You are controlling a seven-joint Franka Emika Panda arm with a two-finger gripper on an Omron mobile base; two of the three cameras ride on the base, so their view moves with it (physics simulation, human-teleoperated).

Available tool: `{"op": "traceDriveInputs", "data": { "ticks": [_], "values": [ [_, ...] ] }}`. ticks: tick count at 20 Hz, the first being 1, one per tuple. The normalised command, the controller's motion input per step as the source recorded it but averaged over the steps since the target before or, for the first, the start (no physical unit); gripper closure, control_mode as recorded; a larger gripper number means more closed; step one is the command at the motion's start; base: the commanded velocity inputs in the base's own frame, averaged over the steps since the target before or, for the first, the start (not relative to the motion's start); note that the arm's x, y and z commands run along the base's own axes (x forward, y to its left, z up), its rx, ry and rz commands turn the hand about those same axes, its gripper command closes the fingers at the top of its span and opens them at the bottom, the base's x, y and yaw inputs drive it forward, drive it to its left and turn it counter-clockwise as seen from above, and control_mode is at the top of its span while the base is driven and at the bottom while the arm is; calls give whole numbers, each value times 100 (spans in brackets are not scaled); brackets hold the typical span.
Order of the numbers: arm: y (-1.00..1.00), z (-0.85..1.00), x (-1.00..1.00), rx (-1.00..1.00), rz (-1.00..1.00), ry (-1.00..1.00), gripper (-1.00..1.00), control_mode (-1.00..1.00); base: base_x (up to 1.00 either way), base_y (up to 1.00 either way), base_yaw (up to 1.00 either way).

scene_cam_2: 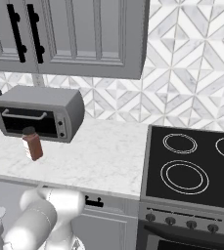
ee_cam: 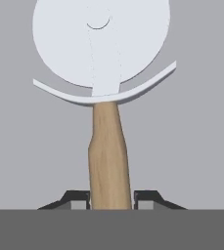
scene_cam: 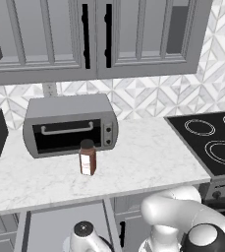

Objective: Pick the pizza cutter from the drawer and place it on the counter.

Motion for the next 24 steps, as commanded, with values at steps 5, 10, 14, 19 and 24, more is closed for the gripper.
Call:
{"op": "traceDriveInputs", "data": {
  "ticks": [5,10,14,19,24],
  "values": [
    [0,76,-3,0,0,0,100,-100,0,0,0],
    [1,100,-12,0,0,-3,100,-100,0,0,0],
    [-3,100,0,0,0,-3,100,-100,0,0,0],
    [-9,100,27,0,0,-1,100,-100,0,0,0],
    [-26,99,63,0,-1,0,100,-100,0,0,0]
  ]
}}
